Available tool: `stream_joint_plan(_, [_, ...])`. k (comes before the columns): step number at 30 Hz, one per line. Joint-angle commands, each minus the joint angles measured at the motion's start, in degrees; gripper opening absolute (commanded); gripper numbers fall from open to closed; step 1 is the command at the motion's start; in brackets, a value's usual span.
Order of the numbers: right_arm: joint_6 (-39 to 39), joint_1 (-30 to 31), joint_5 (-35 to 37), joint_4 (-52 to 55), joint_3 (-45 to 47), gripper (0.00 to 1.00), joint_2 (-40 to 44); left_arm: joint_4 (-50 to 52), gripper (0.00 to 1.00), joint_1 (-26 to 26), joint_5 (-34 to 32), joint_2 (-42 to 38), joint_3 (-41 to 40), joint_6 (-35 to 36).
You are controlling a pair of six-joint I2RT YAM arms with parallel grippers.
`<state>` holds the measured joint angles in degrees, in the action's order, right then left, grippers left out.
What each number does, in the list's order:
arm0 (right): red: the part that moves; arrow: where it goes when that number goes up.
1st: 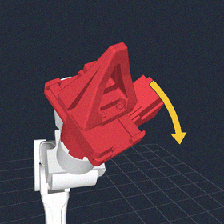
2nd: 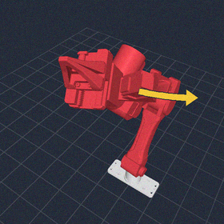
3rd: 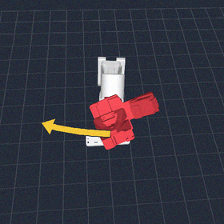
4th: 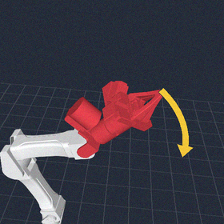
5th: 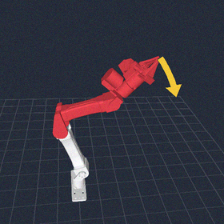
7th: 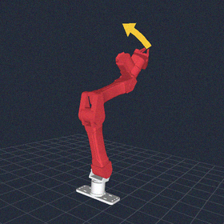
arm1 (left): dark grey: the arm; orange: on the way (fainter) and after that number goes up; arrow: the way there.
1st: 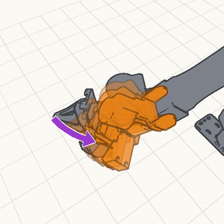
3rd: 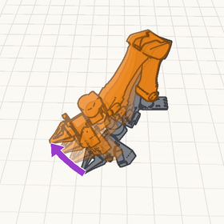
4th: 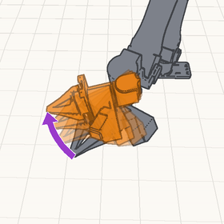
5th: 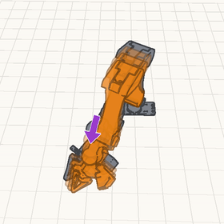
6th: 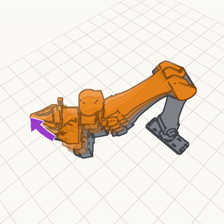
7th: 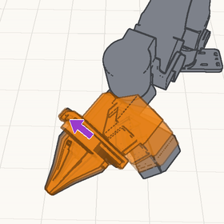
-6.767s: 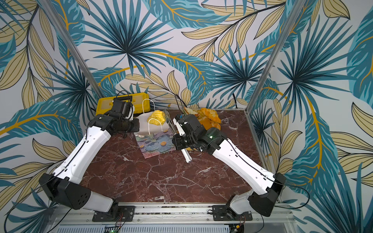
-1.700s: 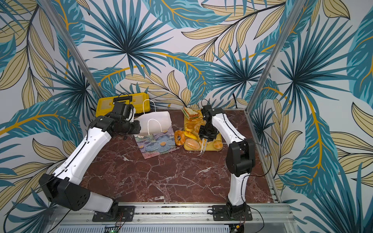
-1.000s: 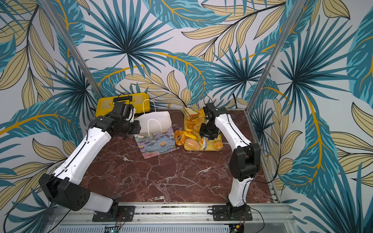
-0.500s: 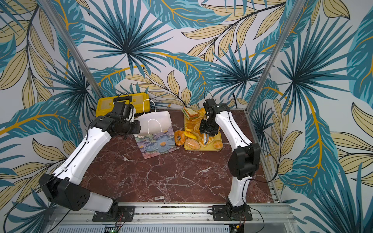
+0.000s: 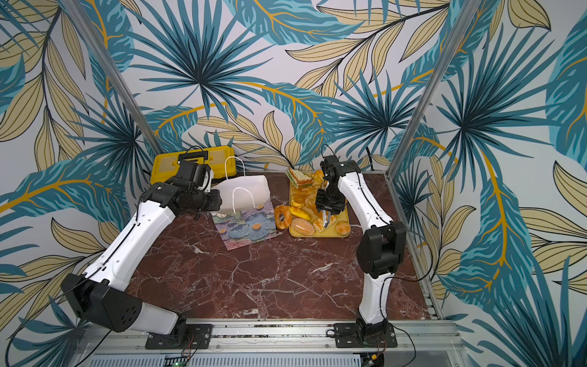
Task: Pack bread into a paper bag
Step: Pick up the fake bread from the plate.
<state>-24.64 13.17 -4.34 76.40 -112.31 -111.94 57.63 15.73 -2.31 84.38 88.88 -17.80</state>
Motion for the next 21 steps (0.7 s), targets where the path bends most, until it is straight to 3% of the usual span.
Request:
stream_joint_plan(1, [2.4,-0.1,-0.3,3.0,-1.5,0.45,-1.0,-1.5,0.39,0.1,0.4,-0.7,-0.9,0.3])
stream_joint_plan(21, [6.5,-0.6,-2.6,7.2,-2.8,0.47,-3.1,-1.9,0.39,0.1,0.9,-0.6,-1.4,-0.1])
